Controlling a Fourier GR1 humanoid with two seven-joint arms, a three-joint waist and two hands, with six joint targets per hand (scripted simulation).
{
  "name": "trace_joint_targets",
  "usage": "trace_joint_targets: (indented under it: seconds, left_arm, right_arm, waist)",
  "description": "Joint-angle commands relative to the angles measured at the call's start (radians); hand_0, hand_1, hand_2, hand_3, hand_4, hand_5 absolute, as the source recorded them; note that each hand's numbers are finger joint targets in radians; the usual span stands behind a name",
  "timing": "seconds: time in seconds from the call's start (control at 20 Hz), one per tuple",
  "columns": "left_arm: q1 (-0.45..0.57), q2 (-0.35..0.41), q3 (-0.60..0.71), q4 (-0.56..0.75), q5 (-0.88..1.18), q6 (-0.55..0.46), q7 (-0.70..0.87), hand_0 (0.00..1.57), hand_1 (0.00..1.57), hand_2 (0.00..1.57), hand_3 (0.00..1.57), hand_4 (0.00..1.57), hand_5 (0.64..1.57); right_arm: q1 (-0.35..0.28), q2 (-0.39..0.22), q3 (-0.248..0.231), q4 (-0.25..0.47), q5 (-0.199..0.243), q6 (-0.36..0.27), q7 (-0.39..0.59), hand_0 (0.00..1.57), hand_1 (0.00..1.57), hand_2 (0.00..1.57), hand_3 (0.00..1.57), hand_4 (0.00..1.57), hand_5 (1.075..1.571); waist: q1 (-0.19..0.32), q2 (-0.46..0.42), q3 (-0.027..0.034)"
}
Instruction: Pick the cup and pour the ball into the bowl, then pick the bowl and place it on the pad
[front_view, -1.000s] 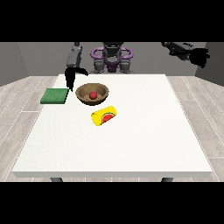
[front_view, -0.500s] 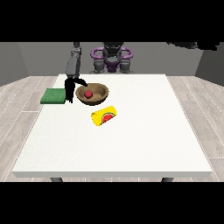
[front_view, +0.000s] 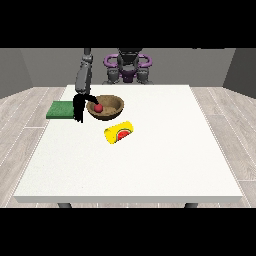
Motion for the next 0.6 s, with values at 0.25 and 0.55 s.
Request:
trace_joint_targets:
  seconds: [0.25, 0.55]
  left_arm:
    - [-0.031, 0.041, 0.01, -0.015, 0.02, -0.017, 0.022, 0.0, 0.0, 0.0, 0.0, 0.0, 1.532]
    - [-0.084, 0.024, -0.005, -0.02, 0.048, -0.031, 0.054, 0.0, 0.0, 0.0, 0.0, 0.0, 1.533]
  right_arm:
    - [-0.087, -0.004, -0.007, 0.111, 0.002, -0.027, -0.01, 0.0, 0.0, 0.0, 0.0, 0.31, 1.568]
    - [-0.124, 0.069, 0.028, 0.111, 0.047, -0.145, -0.008, 0.0, 0.0, 0.0, 0.0, 0.44, 1.57]
  waist:
    - [0.026, 0.045, 0.0085]
    - [0.083, 0.064, 0.0083]
